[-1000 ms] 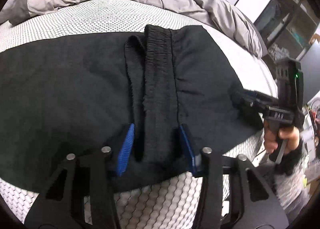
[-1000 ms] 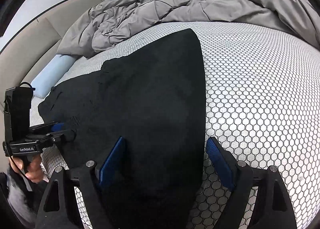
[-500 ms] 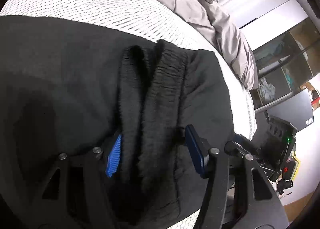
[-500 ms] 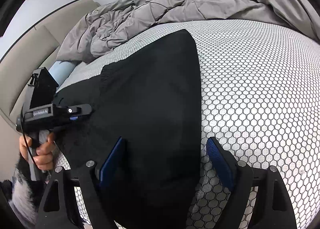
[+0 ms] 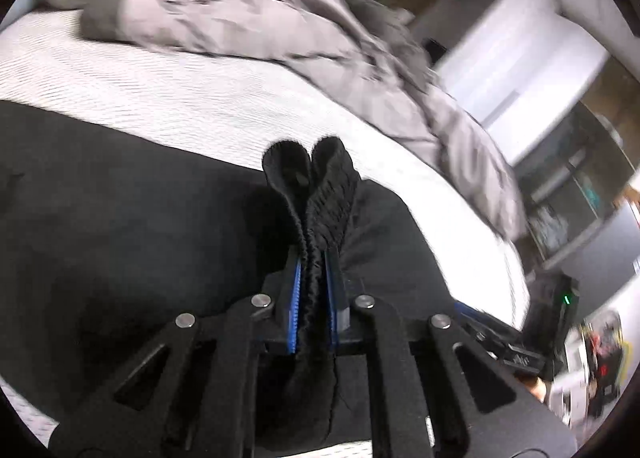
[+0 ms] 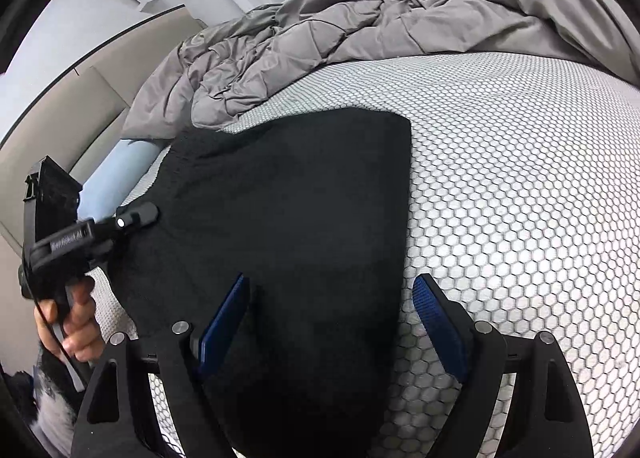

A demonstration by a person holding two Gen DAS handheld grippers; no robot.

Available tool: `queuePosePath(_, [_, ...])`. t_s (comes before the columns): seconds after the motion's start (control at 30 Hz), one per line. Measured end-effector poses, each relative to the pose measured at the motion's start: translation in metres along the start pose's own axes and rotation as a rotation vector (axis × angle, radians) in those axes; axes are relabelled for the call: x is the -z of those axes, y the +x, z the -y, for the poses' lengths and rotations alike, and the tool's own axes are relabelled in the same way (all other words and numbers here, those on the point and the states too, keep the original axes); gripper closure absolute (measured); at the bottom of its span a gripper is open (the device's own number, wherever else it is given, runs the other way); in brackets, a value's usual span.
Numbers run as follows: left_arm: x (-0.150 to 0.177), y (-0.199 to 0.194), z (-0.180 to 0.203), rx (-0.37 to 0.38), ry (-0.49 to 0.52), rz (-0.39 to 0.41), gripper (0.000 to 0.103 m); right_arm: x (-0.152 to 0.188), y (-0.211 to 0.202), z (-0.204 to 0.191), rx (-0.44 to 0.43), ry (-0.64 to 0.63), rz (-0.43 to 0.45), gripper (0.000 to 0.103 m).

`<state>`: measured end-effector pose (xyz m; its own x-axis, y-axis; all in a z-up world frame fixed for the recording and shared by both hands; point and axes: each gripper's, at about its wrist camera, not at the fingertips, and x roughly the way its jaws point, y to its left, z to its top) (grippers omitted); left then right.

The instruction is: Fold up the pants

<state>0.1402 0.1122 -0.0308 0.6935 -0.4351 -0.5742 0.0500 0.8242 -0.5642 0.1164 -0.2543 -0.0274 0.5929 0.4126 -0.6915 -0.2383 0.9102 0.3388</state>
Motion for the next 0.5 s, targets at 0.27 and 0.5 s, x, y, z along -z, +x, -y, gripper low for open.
queuePosePath(0.27, [0.007, 0.012, -0.028, -0.101, -0.010, -0.055, 0.094, 0.007, 0.004, -0.003, 0.009, -0.032, -0.030, 0.018])
queuePosePath(0.5, [0.008, -0.007, -0.026, -0.210, 0.051, -0.039, 0.087, 0.010, -0.010, 0.013, 0.012, -0.006, -0.014, 0.018])
